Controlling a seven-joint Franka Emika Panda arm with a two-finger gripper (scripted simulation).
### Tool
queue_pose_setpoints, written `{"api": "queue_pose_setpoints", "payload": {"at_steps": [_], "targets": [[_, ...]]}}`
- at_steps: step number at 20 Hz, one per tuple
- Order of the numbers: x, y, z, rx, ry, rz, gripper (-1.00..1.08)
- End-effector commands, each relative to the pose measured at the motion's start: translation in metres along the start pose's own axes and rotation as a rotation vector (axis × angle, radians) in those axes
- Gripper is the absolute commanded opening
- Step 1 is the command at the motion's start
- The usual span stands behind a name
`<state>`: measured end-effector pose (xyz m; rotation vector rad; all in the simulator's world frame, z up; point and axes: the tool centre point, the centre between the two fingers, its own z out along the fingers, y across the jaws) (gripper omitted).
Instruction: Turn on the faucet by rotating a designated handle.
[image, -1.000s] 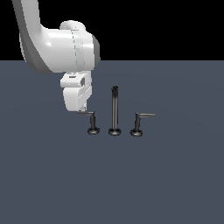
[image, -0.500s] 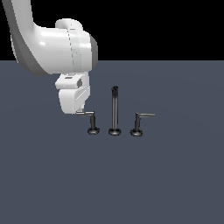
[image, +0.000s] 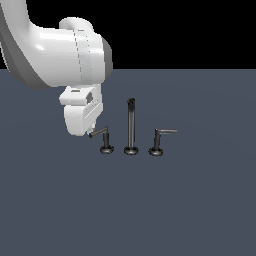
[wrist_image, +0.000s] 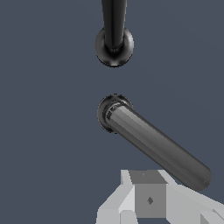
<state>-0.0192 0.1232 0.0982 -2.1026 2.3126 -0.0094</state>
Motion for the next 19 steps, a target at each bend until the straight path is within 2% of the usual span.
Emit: {"api": "queue_pose_setpoints", "payload": {"at_steps": [1,4,5,19], "targets": [[0.001,0.016,0.000,-0.014,0.007,-0.008,-1.00],[0.002,0.023,0.000,-0.015,0.008,-0.009,-1.00],[0.000,0.016,0.000,-0.008,0.002,-0.008,-1.00],[0.043,0.042,-0.001,-0.015,0.007,-0.009,-1.00]]}}
